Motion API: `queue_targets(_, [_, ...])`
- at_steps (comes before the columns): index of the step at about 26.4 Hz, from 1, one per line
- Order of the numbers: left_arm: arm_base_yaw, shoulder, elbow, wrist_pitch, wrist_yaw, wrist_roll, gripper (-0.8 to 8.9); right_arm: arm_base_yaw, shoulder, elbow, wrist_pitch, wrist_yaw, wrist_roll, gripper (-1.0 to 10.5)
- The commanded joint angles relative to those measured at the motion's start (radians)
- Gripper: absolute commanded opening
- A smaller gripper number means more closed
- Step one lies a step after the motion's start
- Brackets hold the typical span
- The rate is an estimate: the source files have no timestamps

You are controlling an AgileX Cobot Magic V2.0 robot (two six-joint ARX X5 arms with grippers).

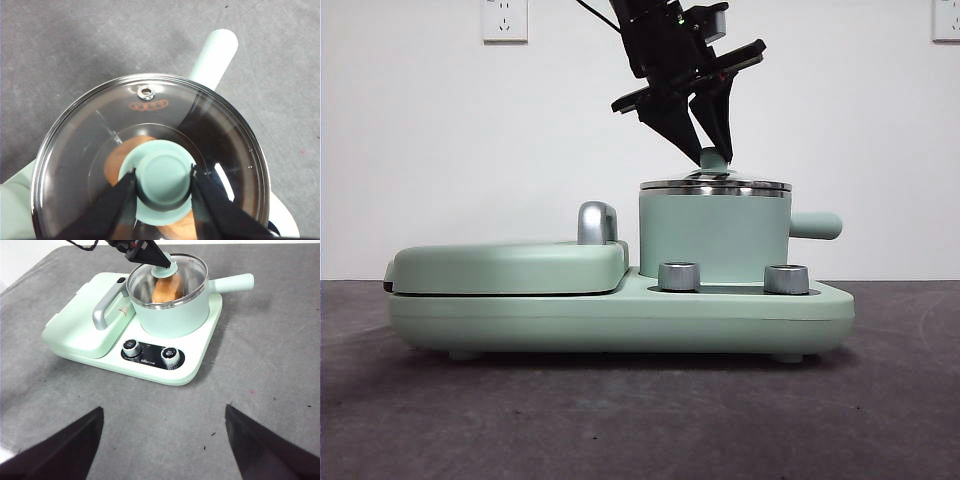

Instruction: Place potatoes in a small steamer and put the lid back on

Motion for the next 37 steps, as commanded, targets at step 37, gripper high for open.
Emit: queue_targets(37, [0.020, -1.653, -1.405, 0.191, 0.017, -0.211, 2.12, 0.005, 0.000, 0.007, 0.018, -0.169, -0.002, 3.0])
